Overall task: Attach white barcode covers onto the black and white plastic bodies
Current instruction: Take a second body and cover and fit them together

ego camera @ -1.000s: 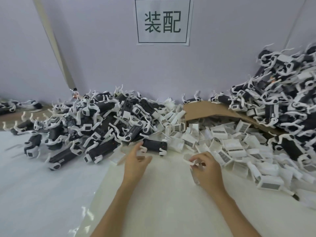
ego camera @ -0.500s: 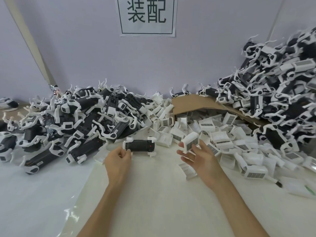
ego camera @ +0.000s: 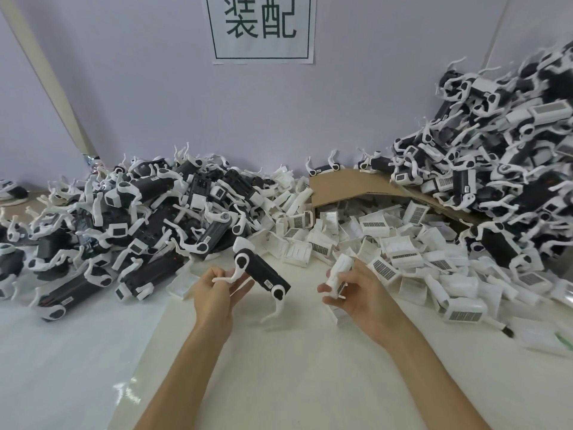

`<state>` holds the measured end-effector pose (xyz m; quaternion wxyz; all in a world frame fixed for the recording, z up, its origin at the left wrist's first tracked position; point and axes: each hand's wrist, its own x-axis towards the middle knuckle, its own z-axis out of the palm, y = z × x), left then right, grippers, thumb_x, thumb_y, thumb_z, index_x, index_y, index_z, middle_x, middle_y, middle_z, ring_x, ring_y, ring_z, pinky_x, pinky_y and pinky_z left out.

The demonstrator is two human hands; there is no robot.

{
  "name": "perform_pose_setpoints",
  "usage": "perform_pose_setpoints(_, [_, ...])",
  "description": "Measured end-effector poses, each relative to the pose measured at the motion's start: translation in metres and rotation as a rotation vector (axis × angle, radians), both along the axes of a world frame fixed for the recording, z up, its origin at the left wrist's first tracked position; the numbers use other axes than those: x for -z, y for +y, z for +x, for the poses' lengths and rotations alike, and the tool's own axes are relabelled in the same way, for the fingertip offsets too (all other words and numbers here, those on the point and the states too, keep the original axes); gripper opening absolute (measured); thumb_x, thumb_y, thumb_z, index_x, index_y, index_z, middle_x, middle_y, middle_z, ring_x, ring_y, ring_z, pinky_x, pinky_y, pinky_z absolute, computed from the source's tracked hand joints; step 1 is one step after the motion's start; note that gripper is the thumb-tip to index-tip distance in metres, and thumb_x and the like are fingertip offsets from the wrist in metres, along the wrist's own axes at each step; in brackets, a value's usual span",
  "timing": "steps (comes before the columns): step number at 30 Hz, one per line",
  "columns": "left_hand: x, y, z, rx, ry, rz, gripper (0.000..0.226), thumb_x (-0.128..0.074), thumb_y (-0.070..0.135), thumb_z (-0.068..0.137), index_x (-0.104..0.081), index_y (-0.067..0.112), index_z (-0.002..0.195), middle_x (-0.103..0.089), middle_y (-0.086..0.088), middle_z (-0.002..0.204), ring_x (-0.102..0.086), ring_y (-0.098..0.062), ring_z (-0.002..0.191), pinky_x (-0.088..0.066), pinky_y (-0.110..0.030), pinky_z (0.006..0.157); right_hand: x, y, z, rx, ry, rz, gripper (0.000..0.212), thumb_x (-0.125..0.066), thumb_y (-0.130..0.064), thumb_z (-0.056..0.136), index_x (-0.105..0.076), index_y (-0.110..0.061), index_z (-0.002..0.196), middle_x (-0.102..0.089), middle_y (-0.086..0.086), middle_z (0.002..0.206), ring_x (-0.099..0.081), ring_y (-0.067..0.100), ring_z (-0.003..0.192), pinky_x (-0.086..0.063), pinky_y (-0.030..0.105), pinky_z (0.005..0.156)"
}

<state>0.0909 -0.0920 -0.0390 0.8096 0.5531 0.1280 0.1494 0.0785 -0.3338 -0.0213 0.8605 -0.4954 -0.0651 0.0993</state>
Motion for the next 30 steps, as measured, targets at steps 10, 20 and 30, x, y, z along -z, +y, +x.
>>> perform_pose_setpoints(10, [-0.001,-0.005,0.001,0.134,0.036,-0.264,0.035,-0.040,-0.014,0.095,-0.040,0.013,0.073,-0.062,-0.014,0.086,-0.075,-0.032,0.082,-0.060,-0.033,0.076,-0.001,0.006,-0.003,-0.022,0.055,0.231,0.020,-0.050,0.000,0.068,-0.054,-0.008,0.086,-0.060,0.015,0.086,-0.065,0.055,0.103,-0.061,0.050,0.077])
perform_pose_setpoints(20, [-0.002,-0.025,-0.003,0.292,0.047,-0.315,0.018,-0.047,-0.008,0.098,-0.052,0.009,0.094,-0.059,-0.012,0.079,-0.074,-0.025,0.068,-0.061,-0.029,0.064,0.001,0.008,-0.002,0.034,-0.132,-0.058,0.049,-0.070,-0.009,0.078,-0.057,-0.012,0.125,-0.073,0.013,0.102,-0.070,0.038,0.104,-0.060,0.036,0.080])
perform_pose_setpoints(30, [-0.006,-0.040,-0.014,0.438,0.053,-0.227,0.016,-0.052,0.004,0.100,-0.051,0.012,0.114,-0.054,-0.019,0.103,-0.073,-0.025,0.071,-0.059,-0.026,0.065,0.001,0.014,-0.006,0.052,-0.232,-0.303,0.034,-0.072,-0.022,0.082,-0.069,-0.017,0.115,-0.075,0.010,0.110,-0.069,0.021,0.094,-0.052,0.027,0.075])
